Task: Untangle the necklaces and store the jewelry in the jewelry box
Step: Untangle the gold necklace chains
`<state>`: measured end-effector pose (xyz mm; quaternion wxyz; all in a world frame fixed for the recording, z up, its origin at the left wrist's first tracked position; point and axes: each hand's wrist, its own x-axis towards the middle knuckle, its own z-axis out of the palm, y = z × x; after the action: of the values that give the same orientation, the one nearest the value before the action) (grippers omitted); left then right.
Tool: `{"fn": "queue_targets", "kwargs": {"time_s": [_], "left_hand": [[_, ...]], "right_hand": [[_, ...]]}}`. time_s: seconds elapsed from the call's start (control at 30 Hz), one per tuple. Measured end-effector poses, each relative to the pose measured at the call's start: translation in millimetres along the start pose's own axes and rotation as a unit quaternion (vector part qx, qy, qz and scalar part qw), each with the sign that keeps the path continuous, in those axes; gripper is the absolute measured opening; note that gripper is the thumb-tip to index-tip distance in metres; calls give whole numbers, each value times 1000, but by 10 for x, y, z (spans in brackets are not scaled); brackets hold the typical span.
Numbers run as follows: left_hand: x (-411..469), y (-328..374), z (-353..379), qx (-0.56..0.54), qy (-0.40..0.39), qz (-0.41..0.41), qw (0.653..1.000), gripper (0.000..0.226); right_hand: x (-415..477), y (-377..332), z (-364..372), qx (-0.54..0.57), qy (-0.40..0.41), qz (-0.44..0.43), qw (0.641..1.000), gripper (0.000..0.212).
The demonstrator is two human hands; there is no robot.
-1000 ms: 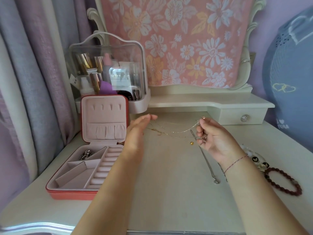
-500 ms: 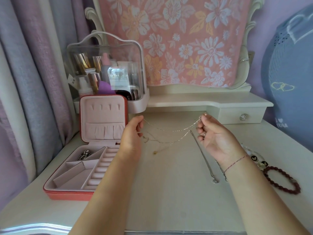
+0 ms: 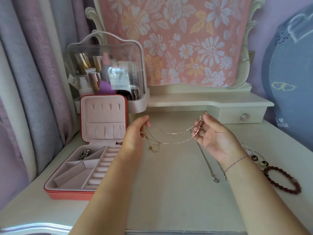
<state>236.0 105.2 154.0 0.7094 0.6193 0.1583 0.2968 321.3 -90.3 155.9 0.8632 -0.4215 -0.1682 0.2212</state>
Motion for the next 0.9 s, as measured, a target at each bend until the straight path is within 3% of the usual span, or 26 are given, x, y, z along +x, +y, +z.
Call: {"fn": "queue_targets", "kwargs": {"time_s": [0.1, 0.27, 0.43, 0.53, 0.7, 0.8, 0.9], "left_hand": [[-22, -1, 3, 43, -25, 6, 999, 26], [-53, 8, 21, 82, -70, 22, 994, 25], [-77, 16, 47, 88, -105, 37, 990, 25], [-97, 14, 57, 92, -140, 41, 985, 26], [-148, 43, 97, 92, -191, 50, 976, 25], [-155, 38, 93, 107, -208, 48, 971, 26], [-161, 39, 93, 113, -208, 46, 971, 25]], "right_hand": [[-15, 59, 43, -131, 8, 8, 991, 13], [-61, 219, 136, -368, -25, 15, 929, 14], [-79, 325, 143, -531, -58, 18, 845, 4], [-84, 347, 135, -562, -61, 0, 825, 5], [-90, 357, 195, -475, -102, -56, 873, 13], [-108, 364, 239, -423, -107, -39, 899, 3], [-94, 357, 237, -371, -118, -25, 921, 7]]}}
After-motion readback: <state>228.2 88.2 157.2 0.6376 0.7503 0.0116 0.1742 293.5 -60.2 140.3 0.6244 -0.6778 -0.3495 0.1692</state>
